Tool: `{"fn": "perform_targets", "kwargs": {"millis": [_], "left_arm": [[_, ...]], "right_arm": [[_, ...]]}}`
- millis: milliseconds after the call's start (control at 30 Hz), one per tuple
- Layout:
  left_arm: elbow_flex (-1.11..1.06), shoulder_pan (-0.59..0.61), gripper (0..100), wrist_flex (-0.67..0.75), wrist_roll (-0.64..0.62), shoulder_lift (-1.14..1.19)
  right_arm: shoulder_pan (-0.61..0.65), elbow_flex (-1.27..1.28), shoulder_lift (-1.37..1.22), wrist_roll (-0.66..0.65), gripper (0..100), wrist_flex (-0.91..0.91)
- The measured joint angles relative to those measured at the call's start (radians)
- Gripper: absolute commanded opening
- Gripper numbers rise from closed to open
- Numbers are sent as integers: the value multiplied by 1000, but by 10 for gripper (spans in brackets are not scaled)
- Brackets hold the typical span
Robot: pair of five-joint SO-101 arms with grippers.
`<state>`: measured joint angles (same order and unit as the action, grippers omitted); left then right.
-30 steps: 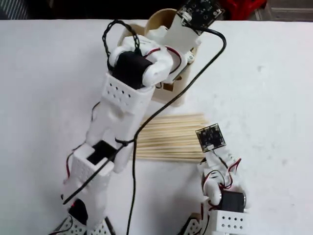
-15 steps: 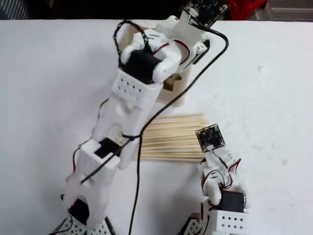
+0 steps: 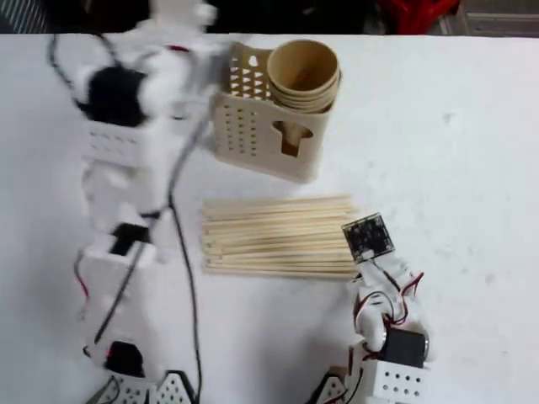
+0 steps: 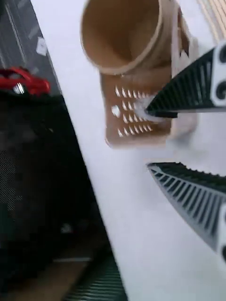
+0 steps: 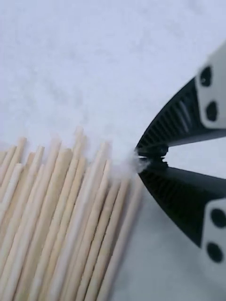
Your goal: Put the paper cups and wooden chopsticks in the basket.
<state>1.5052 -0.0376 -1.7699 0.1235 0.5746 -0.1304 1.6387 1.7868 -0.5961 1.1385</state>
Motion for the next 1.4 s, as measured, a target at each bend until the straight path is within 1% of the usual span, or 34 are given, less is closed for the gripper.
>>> {"fn": "perform_targets", "kwargs": {"millis": [100, 167, 267, 367, 433, 500, 633, 667, 800, 900, 1000, 1067, 1133, 1267, 1400], "left_arm": [[-135, 140, 174, -15, -11, 0], [-267, 204, 176, -17, -15, 0], [-480, 244, 177, -17, -15, 2], [-678, 261, 177, 21, -41, 2], [-813, 279, 177, 95, -83, 2], [-945, 285, 177, 186, -123, 2], [-1201, 284, 177, 382, -186, 2], [-1238, 284, 177, 423, -192, 3], [-1316, 284, 177, 505, -235, -18], [-1382, 276, 177, 569, -236, -20], [-1421, 275, 177, 617, -227, -25], [-1425, 275, 177, 626, -226, -29], [-1428, 275, 177, 629, -226, -29], [-1428, 275, 177, 632, -215, -29], [-1428, 275, 177, 632, -215, -29]], "right_arm": [[-12, -55, -2, 3, 84, -3], [-14, -117, -3, 6, 137, -3], [-12, -258, -12, 6, 136, 15], [-12, -450, -130, 8, 134, 51], [-12, -601, -265, 35, 134, 63], [-9, -772, -440, 91, 134, 74], [58, -1177, -872, 242, 135, 140], [81, -1289, -974, 285, 135, 167], [176, -1760, -1372, 454, 135, 315], [241, -2102, -1629, 580, 135, 423], [296, -2415, -1841, 715, 135, 479], [315, -2596, -1962, 790, 134, 483], [319, -2746, -2065, 819, 134, 485], [319, -2994, -2245, 829, 134, 485], [321, -3133, -2397, 829, 134, 499]]}}
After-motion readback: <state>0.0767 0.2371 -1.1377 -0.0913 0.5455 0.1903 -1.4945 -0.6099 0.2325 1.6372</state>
